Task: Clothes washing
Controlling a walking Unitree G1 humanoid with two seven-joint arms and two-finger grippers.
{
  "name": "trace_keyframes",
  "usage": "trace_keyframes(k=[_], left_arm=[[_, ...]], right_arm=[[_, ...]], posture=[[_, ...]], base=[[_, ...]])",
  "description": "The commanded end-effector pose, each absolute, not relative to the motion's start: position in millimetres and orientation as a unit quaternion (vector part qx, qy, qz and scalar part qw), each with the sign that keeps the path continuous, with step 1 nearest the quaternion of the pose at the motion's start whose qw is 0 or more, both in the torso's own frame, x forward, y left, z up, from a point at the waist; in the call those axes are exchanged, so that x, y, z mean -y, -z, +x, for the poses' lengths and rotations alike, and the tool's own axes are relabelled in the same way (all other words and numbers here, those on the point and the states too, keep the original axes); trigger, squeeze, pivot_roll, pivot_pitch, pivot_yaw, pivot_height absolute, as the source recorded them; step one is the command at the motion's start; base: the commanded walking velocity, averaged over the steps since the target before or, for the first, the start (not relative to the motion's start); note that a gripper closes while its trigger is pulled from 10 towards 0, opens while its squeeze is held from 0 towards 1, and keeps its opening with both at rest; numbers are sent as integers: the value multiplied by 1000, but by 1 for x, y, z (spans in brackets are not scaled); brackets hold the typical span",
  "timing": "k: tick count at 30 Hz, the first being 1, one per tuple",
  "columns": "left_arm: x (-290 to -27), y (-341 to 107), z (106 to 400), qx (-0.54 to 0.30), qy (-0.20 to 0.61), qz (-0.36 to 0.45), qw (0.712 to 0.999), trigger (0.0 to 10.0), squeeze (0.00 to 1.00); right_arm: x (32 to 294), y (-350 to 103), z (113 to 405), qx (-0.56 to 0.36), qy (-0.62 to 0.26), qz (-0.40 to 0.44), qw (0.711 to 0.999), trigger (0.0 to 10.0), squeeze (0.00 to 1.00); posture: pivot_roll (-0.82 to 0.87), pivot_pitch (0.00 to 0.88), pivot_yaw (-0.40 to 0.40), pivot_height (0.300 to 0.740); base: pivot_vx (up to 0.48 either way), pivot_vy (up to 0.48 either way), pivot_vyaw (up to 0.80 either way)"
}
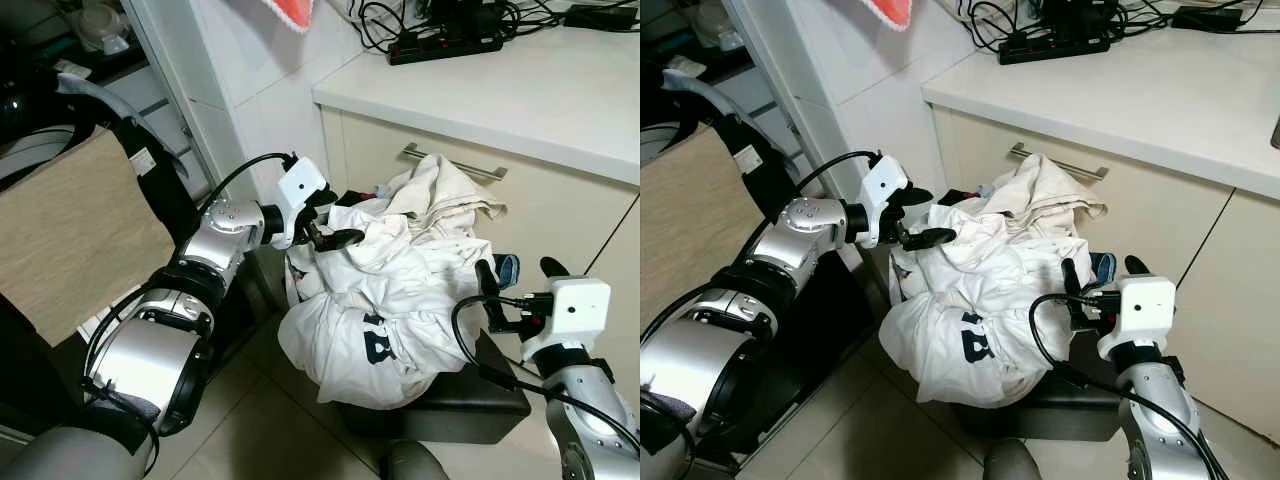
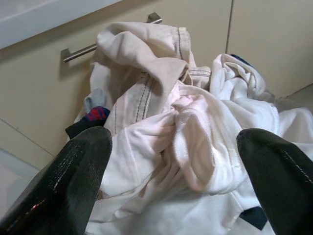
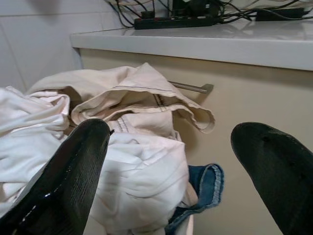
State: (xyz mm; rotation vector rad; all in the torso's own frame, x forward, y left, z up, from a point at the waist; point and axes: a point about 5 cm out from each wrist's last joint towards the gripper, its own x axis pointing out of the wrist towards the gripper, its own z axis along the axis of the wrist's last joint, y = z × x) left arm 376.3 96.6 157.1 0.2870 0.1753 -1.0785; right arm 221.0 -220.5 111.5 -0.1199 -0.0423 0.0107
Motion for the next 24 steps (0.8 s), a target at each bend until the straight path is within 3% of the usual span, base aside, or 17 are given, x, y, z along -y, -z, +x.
trace_keyframes(k=[1,4,5,15,23,24], left_arm=[[-101,-161,378,-85,509,144,844,10000,1000],[-94,-161,378,-85,515,142,841,10000,1000],[-87,-159,378,-85,511,147,843,10000,0],[-68,-141,379,-103,438,196,871,10000,0],[-58,-118,370,-130,426,242,862,10000,0],[-58,-116,370,-138,419,235,866,4784,0]], right_arm=[[219,-116,219,31,-7,-57,998,10000,0],[218,-115,219,30,-9,-58,998,10000,0],[216,-117,220,33,-11,-59,998,10000,0],[207,-126,215,41,-35,-67,996,10000,0],[208,-125,209,33,-28,-68,997,10000,0],[208,-125,209,33,-27,-68,997,10000,0]], posture=[[-493,0,200,714],[-502,0,203,714],[-509,0,204,714],[-559,0,195,714],[-573,11,206,714],[-573,12,208,714]], base=[[0,0,0],[0,0,0],[0,0,0],[0,0,0],[0,0,0],[0,0,0]])
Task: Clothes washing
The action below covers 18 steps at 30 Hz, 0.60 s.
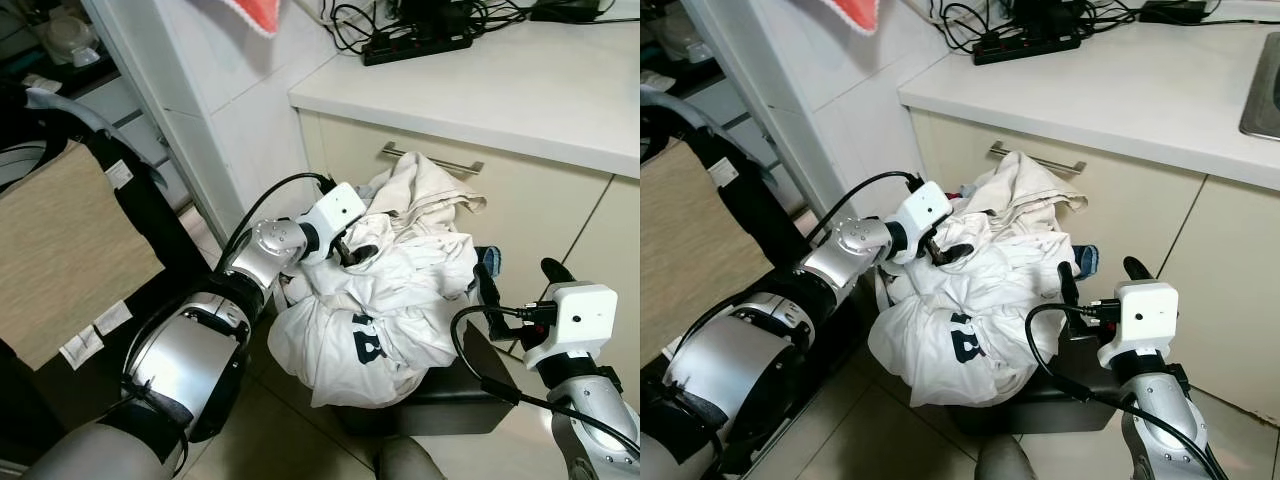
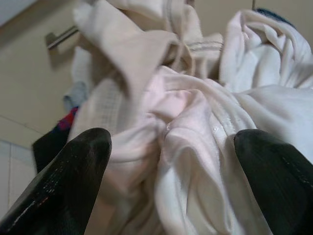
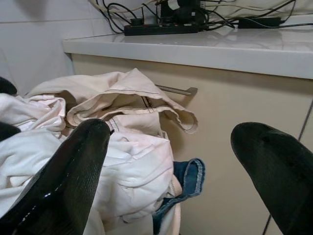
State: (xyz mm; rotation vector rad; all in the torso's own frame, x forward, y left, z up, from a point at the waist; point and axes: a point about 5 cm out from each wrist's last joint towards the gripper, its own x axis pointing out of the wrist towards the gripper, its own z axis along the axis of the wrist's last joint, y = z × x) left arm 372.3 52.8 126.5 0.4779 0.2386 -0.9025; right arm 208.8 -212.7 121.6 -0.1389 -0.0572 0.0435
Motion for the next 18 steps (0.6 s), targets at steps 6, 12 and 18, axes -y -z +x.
trace_keyframes(k=[6,12,18], left_arm=[[-58,-116,371,-144,400,209,880,0,0],[-60,-110,371,-144,366,195,899,0,0],[-65,-107,371,-138,337,185,913,0,0]], right_arm=[[208,-126,210,32,-25,-68,997,10000,0],[208,-125,213,29,-28,-67,997,10000,0],[207,-124,215,27,-33,-66,997,10000,0]], posture=[[-568,9,208,714],[-551,11,195,714],[-544,12,186,714]], base=[[0,0,0],[0,0,0],[0,0,0]])
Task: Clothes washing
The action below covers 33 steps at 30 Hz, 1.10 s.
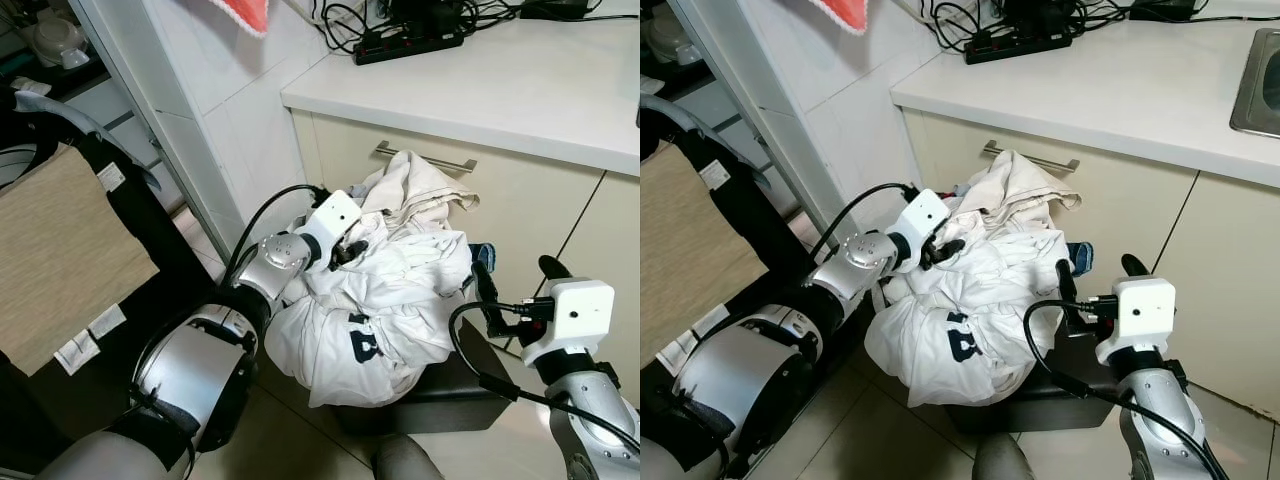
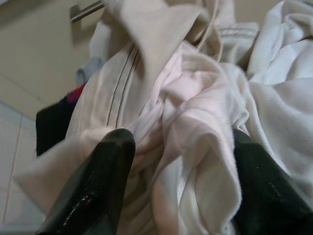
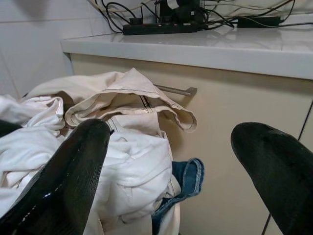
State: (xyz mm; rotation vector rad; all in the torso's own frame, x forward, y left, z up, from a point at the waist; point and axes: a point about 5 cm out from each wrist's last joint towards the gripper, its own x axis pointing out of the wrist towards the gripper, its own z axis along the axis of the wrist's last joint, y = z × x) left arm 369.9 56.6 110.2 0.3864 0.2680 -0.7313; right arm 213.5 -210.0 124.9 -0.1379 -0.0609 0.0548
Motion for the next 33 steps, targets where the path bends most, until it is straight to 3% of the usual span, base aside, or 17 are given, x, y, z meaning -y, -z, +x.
trace_keyframes(k=[1,7,15,23,30,33], left_arm=[[-65,-106,370,-137,339,176,914,0,0],[-62,-103,366,-133,348,152,915,0,0],[-59,-109,367,-120,358,46,925,0,0],[-60,-117,370,-101,353,15,930,0,0],[-62,-136,375,-52,370,-40,927,0,0],[-68,-166,381,3,406,-84,910,0,0]], right_arm=[[207,-124,216,26,-34,-66,997,10000,0],[207,-124,218,24,-35,-65,997,10000,0],[205,-120,223,19,-44,-63,997,10000,0],[204,-119,229,19,-53,-63,996,10000,0],[201,-119,236,23,-62,-62,996,10000,0],[200,-118,237,20,-70,-60,996,10000,0]], posture=[[-541,11,183,714],[-536,6,180,714],[-520,0,172,714],[-502,0,162,714],[-488,0,157,714],[-481,0,155,714]], base=[[0,0,0],[0,0,0],[0,0,0],[0,0,0],[0,0,0],[0,0,0]])
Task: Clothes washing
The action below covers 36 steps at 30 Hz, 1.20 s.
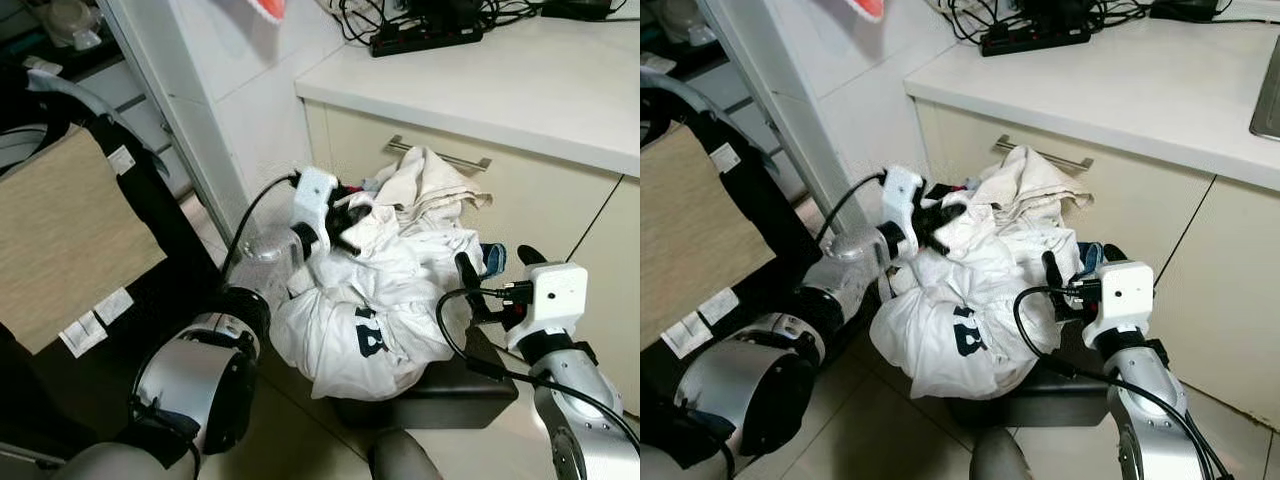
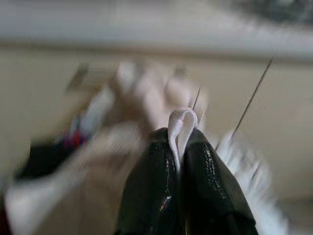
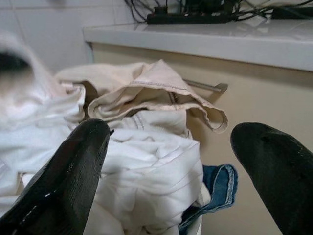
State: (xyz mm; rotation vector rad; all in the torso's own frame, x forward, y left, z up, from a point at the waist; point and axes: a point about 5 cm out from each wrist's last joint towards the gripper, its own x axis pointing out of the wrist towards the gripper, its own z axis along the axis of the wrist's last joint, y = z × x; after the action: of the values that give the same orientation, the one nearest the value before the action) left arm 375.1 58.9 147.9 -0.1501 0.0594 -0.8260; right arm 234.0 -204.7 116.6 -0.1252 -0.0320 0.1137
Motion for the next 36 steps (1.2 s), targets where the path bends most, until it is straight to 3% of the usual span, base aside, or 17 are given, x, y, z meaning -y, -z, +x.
trace_keyframes(k=[1,7,18,22,28,31,35,36], left_arm=[[-70,-174,381,15,419,-90,904,0,0],[-79,-219,376,88,459,-101,878,0,0],[-110,-287,373,178,433,-140,872,0,0],[-149,-317,380,222,351,-134,900,0,0],[-172,-321,385,221,281,-125,925,0,0],[-201,-321,386,221,196,-128,947,0,0],[-216,-333,380,245,176,-148,942,0,0],[-229,-351,371,281,173,-164,929,0,0]], right_arm=[[200,-117,238,18,-72,-59,995,10000,0],[197,-114,240,16,-79,-52,995,10000,0],[199,-115,246,18,-78,-44,996,10000,0],[202,-119,253,24,-69,-35,997,10000,0],[203,-121,257,27,-65,-27,997,10000,0],[202,-124,267,36,-67,-21,997,10000,0],[200,-126,273,40,-71,-16,997,10000,0],[198,-127,278,43,-77,-13,996,10000,0]], posture=[[-471,0,154,714],[-449,0,151,714],[-423,0,141,714],[-414,0,139,714],[-401,0,136,714],[-371,0,124,714],[-354,0,116,714],[-329,0,106,714]], base=[[0,0,0],[0,0,0],[0,0,0],[0,0,0],[0,0,0],[0,0,742],[0,0,725],[0,0,719]])
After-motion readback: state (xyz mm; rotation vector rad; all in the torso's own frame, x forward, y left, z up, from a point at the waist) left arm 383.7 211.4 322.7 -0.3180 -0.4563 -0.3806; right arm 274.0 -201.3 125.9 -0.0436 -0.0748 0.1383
